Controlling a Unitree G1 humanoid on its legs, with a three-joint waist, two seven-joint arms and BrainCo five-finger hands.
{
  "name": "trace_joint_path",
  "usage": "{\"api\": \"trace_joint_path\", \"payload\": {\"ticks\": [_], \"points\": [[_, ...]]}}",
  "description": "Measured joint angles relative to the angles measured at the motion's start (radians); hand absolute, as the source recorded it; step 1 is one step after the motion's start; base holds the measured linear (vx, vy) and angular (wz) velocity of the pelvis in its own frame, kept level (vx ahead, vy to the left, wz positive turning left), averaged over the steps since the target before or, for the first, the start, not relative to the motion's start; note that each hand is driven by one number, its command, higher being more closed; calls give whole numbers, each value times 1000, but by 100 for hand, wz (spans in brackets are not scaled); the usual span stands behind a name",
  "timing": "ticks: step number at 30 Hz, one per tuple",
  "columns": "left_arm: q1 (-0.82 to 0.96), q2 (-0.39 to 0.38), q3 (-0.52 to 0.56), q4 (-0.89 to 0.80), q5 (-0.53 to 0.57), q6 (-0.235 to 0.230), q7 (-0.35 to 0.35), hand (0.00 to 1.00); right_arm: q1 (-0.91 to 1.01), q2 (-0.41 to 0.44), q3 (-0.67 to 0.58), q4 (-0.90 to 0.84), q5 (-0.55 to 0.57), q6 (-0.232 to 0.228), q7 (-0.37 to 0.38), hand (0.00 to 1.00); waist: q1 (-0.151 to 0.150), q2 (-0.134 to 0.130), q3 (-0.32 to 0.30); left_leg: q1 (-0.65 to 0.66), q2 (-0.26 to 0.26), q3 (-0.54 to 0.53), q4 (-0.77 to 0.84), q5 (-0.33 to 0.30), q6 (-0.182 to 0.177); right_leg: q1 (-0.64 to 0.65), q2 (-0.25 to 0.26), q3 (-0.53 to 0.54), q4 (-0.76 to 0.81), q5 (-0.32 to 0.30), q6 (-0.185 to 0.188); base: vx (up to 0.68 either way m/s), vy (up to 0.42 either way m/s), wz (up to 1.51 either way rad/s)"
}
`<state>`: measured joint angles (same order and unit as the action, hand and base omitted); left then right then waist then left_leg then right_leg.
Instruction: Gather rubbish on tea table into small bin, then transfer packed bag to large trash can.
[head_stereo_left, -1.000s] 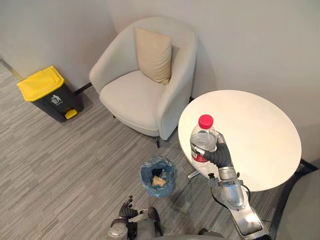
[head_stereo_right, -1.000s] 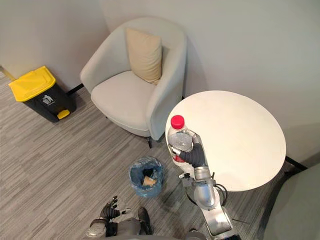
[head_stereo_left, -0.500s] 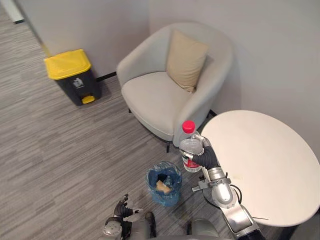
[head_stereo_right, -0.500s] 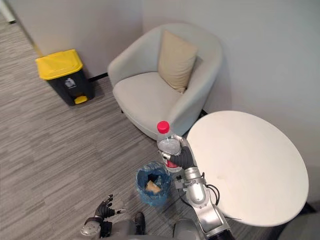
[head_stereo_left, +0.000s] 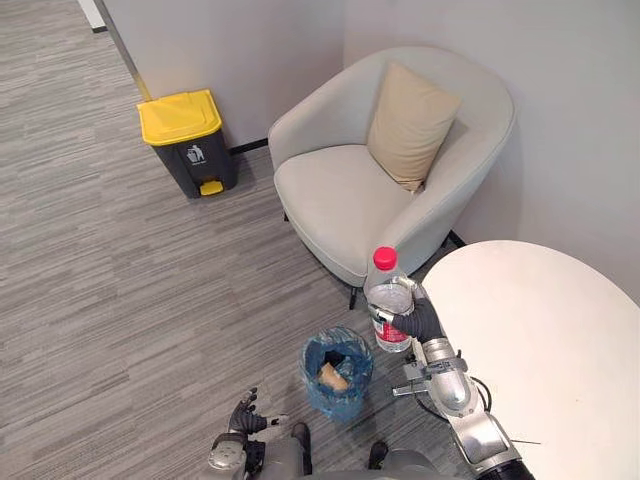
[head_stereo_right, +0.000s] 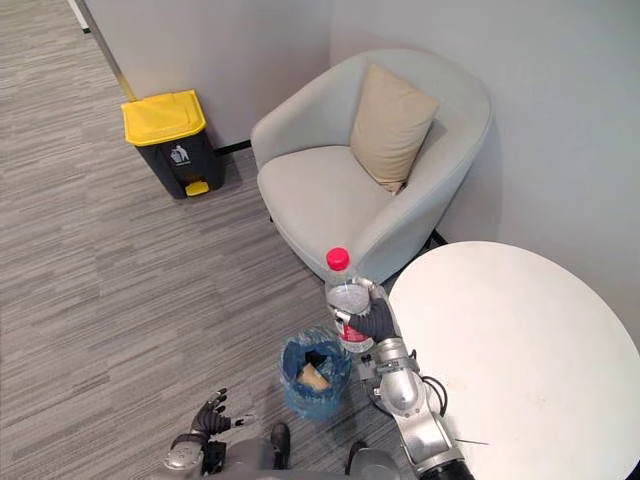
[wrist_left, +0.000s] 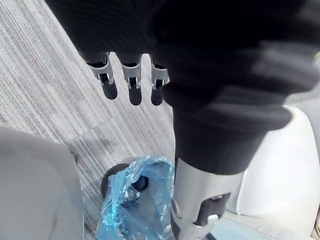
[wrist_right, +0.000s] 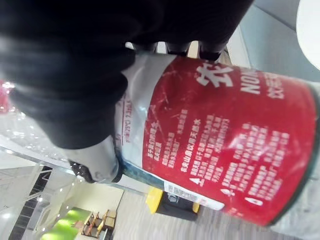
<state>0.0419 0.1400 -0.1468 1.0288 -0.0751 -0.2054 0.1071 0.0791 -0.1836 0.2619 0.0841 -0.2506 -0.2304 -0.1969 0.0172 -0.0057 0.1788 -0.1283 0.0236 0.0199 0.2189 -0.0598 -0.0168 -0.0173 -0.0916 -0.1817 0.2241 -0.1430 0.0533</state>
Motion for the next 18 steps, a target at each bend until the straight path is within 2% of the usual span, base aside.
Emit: {"api": "trace_joint_path", "payload": {"ticks": [2, 5, 8, 10, 12, 14, 18], "points": [[-14, 0, 0, -5, -1, 0, 0, 0, -34, -19, 28, 25, 9, 1, 4, 100, 6, 12, 23, -42, 1, -9, 23, 1, 0, -37, 1, -7, 35, -7, -9, -150, -18, 19], [-67, 6, 1, -7, -12, 1, 2, 0, -158, -43, 80, 72, 17, 1, 5, 100, 12, 31, 96, -146, -3, -20, 81, 7, -5, -173, -10, -9, 164, -39, -21, -186, -26, 11], [-116, 16, 2, -25, -36, 0, 7, 0, -265, -61, 115, 122, 26, 6, 4, 100, 29, 35, 161, -240, -7, -19, 117, 17, -10, -290, -33, -13, 265, -66, -32, -173, -35, 16], [-136, 25, 2, -43, -51, 1, 10, 0, -312, -62, 127, 134, 26, 15, 1, 100, 28, 35, 198, -294, -3, -10, 149, 15, -7, -342, -49, -30, 319, -85, -36, -184, -49, 32], [-154, 29, 2, -67, -61, 1, 21, 0, -345, -63, 133, 134, 26, 17, -5, 100, 31, 33, 214, -362, 12, 18, 197, 15, -8, -411, -61, -36, 382, -104, -43, -145, -50, 22], [-191, 18, 15, -91, -71, 0, 32, 0, -405, -62, 138, 134, 28, 23, -20, 100, 51, 36, 232, -460, 18, 24, 257, 12, -5, -512, -70, -31, 449, -118, -48, -110, -20, 0], [-258, -10, 45, -138, -85, -2, 50, 0, -523, -64, 139, 138, 45, 31, -49, 100, 51, 35, 264, -619, 51, 57, 364, -10, 19, -658, -76, -34, 542, -134, -56, -126, -34, 3]]}}
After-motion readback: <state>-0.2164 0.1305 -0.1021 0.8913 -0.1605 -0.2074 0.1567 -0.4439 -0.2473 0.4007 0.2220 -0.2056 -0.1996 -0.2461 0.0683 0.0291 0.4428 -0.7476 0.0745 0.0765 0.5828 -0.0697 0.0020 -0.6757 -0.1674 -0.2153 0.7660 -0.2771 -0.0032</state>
